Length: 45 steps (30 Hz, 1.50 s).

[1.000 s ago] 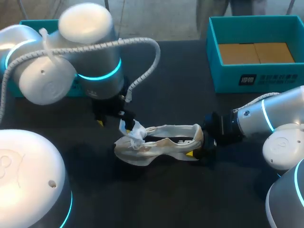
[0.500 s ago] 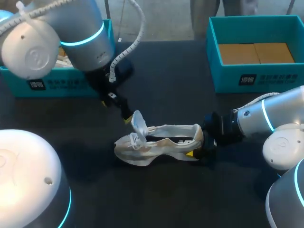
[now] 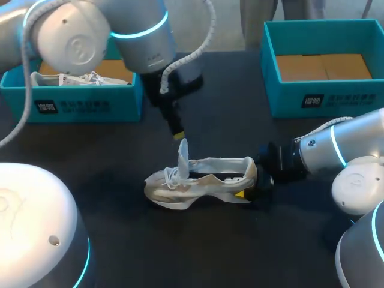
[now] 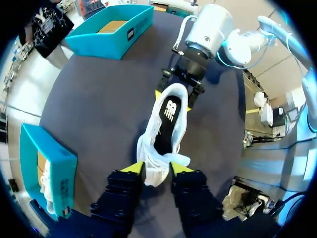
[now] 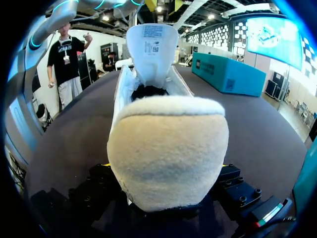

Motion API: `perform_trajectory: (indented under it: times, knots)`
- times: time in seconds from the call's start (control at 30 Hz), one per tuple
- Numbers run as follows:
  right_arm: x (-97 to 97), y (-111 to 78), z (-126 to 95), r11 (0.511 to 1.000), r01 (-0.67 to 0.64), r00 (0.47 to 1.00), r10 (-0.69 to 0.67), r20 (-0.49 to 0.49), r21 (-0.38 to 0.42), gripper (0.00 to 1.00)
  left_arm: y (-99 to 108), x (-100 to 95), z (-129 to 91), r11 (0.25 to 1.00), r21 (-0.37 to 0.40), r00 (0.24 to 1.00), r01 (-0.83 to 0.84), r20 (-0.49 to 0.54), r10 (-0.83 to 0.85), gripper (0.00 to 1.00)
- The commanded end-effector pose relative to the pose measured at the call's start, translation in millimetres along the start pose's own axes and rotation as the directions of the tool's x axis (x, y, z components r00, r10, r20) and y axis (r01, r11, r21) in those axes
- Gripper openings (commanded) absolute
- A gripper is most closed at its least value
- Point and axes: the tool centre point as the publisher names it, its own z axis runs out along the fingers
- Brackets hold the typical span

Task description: Take the shoe out of the shoebox, open the shoe tongue, remove and reinsert the insole, then place the shoe into the shoebox

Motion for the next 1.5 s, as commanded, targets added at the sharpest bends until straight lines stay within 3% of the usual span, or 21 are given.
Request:
perform_trajectory:
  times: [0.03,0.23,0.43,0.5,1.03,1.17,1.5]
  knots:
    - [0.8,-2.7,1,1.000,0.000,1.000,0.000,0.001,0.002,0.00,-26,-1.3,4,0.997,-0.064,0.999,-0.036,-0.014,0.035,0.00]
    - [0.8,-2.7,1,1.000,0.000,1.000,0.000,0.001,0.002,0.00,-47,7.6,21,0.990,-0.085,0.993,-0.114,-0.053,0.110,0.00]
    - [0.8,-2.7,1,1.000,0.000,1.000,0.000,0.001,0.002,0.00,-54,20.2,38,0.962,-0.132,0.968,-0.241,-0.104,0.228,0.00]
    - [0.8,-2.7,1,1.000,0.000,1.000,0.000,0.001,0.002,0.00,-55,25.0,43,0.952,-0.162,0.964,-0.261,-0.102,0.247,0.00]
    - [0.8,-2.7,1,1.000,0.000,1.000,0.000,0.001,0.002,0.00,-55,25.0,43,0.952,-0.162,0.964,-0.261,-0.102,0.247,0.00]
    - [0.8,-2.7,1,1.000,0.000,1.000,0.000,0.001,0.002,0.00,-53,31.0,63,0.940,-0.169,0.953,-0.297,-0.117,0.280,0.00]
    - [0.8,-2.7,1,1.000,0.000,1.000,0.000,0.001,0.002,0.00,-49,42.3,89,0.937,-0.120,0.941,-0.329,-0.130,0.313,0.00]
